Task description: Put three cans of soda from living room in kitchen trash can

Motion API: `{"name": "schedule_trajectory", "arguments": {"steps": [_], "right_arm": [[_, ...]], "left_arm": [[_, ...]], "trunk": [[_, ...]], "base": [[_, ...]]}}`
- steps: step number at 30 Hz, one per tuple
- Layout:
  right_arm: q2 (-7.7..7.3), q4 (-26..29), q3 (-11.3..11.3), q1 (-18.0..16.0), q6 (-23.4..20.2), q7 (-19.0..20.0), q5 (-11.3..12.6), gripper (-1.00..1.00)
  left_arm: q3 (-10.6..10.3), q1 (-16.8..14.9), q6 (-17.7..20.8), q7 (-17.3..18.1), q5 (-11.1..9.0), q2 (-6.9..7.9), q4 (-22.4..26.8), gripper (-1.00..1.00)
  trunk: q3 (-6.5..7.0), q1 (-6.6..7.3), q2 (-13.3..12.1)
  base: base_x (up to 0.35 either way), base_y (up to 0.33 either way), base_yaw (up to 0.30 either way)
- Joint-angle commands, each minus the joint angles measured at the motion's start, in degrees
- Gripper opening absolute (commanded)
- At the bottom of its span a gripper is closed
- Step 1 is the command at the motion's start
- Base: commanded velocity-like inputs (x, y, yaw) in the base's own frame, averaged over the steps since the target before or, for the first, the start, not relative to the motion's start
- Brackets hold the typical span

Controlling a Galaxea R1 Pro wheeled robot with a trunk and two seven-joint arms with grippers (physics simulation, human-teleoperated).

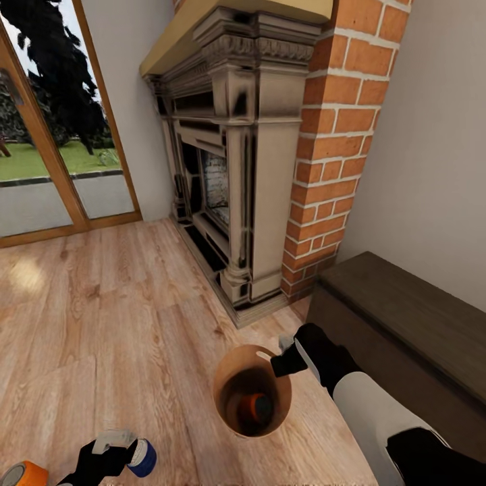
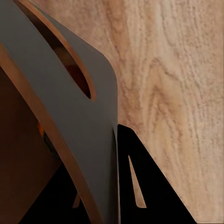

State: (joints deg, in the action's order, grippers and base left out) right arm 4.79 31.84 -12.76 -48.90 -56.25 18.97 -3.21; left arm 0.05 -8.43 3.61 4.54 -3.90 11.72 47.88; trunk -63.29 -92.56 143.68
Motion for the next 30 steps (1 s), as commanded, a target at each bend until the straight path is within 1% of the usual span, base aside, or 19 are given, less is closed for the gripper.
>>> {"name": "schedule_trajectory", "arguments": {"steps": [1, 4, 9, 15, 16, 20, 21, 23, 24, 25, 30], "right_arm": [[0.01, 0.1, 0.2, -0.1, -1.3, 0.3, 1.4, -1.00], [-0.02, 0.1, 0.2, -0.3, -3.0, 0.2, 1.2, -1.00], [-0.04, 0.1, 0.1, -0.4, -3.7, 0.0, 1.1, -1.00], [0.08, 0.1, 0.0, -0.3, -3.7, -0.2, 1.1, -1.00], [0.16, 0.1, 0.0, -0.4, -3.7, -0.3, 1.1, -1.00], [0.17, 0.1, 0.1, -0.5, -3.7, -0.4, 1.0, -1.00], [0.17, 0.1, 0.1, -0.6, -3.7, -0.4, 1.0, -1.00], [0.15, 0.2, 0.2, -1.1, -3.7, -0.4, 1.0, -1.00], [0.14, 0.3, 0.2, -2.0, -3.7, -0.4, 0.9, -1.00], [0.14, 0.4, 0.2, -2.6, -3.7, -0.4, 0.9, -1.00], [0.13, 0.4, 0.2, -4.8, -3.7, -0.4, 1.0, -1.00]], "left_arm": [[0.0, 0.0, -0.6, 0.1, -0.1, -0.21, -0.6, 1.00], [0.0, 0.0, -2.6, 0.2, 0.0, -0.43, -1.2, 1.00], [0.0, 0.0, -4.2, 0.3, 0.0, -0.57, -1.5, 1.00], [0.0, 0.0, -5.1, 0.3, 0.0, -0.63, -1.6, 1.00], [-0.1, 0.0, -5.9, 0.3, 0.0, -0.65, -1.6, 1.00], [-0.2, 0.0, -6.5, 0.4, 0.1, -0.68, -1.6, 1.00], [-0.4, 0.0, -6.7, 0.4, 0.1, -0.74, -1.6, 1.00], [-1.4, 0.0, -7.7, 0.4, 0.1, -0.99, -1.6, 1.00], [-2.5, 0.0, -8.4, 0.5, 0.1, -1.12, -1.6, 1.00], [-3.0, 0.0, -8.6, 0.5, 0.1, -1.17, -1.6, 1.00], [-3.7, 0.1, -9.0, 0.5, 0.1, -1.25, -1.6, 1.00]], "trunk": [[-0.22, -0.01, 0.0], [-0.88, -0.09, 0.1], [-1.99, -0.22, 0.1], [-1.99, -0.22, 0.1], [-1.99, -0.22, 0.1], [-2.88, -0.32, 0.2], [-3.10, -0.35, 0.2], [-3.54, -0.40, 0.2], [-3.76, -0.43, 0.2], [-3.76, -0.43, 0.2], [-3.76, -0.43, 0.2]], "base": [[0.000, 0.000, 0.000], [0.000, 0.000, 0.000], [0.000, 0.000, 0.000], [0.000, 0.000, 0.000], [0.000, 0.000, 0.000], [0.000, 0.000, 0.000], [0.000, 0.000, 0.000], [0.000, 0.000, 0.000], [0.000, 0.000, 0.000], [0.000, 0.000, 0.000], [0.000, 0.000, 0.000]]}}
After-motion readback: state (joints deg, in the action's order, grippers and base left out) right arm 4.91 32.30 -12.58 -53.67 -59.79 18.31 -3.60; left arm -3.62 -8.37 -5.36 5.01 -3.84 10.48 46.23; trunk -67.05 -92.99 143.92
